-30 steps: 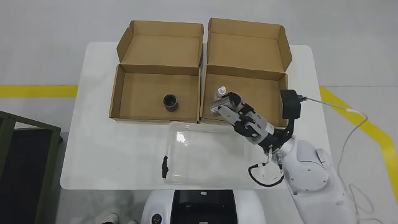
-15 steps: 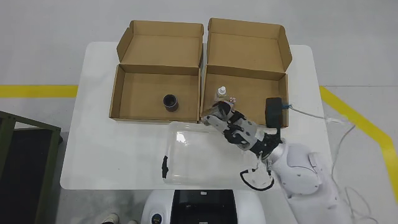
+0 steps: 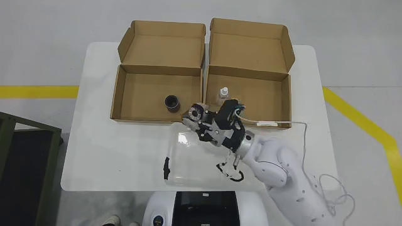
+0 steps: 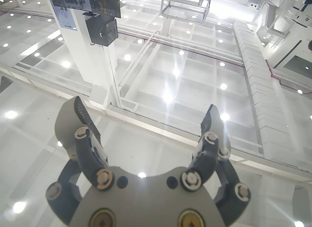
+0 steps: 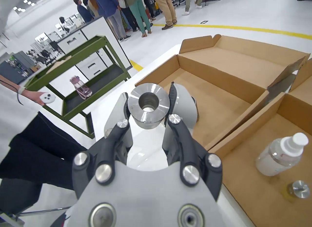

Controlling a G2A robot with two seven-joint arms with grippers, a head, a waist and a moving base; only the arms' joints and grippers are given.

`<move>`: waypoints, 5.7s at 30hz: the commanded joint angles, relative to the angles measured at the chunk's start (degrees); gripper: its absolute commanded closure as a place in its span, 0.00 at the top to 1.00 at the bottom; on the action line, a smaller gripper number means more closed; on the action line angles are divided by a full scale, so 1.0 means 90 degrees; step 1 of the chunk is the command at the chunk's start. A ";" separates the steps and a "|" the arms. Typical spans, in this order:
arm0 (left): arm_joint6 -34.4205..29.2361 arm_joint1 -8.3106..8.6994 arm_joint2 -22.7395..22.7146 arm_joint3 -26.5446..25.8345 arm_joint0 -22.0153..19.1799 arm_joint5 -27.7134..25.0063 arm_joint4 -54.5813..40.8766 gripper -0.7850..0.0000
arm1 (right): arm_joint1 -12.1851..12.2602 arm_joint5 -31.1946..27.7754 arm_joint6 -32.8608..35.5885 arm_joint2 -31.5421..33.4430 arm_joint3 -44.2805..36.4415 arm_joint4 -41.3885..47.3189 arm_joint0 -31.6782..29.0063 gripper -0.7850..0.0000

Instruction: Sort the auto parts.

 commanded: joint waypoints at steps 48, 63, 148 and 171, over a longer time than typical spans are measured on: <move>0.0000 0.0000 0.0000 0.0000 0.0000 0.0000 0.0000 1.00 | -0.0728 0.0261 0.1043 -0.1670 0.3238 -0.2179 0.2789 0.00; 0.0000 0.0000 0.0000 0.0000 0.0000 0.0000 0.0000 1.00 | -0.0817 0.0036 0.1196 -0.1718 0.3334 -0.2316 0.2860 0.25; 0.0000 0.0000 0.0000 0.0000 0.0000 0.0000 0.0000 1.00 | 0.0061 0.0384 -0.3399 0.4040 -0.0099 -0.1922 -0.3213 1.00; 0.0000 0.0000 0.0000 0.0000 0.0000 0.0000 0.0000 1.00 | 0.0061 0.0384 -0.3398 0.4040 -0.0099 -0.1923 -0.3213 1.00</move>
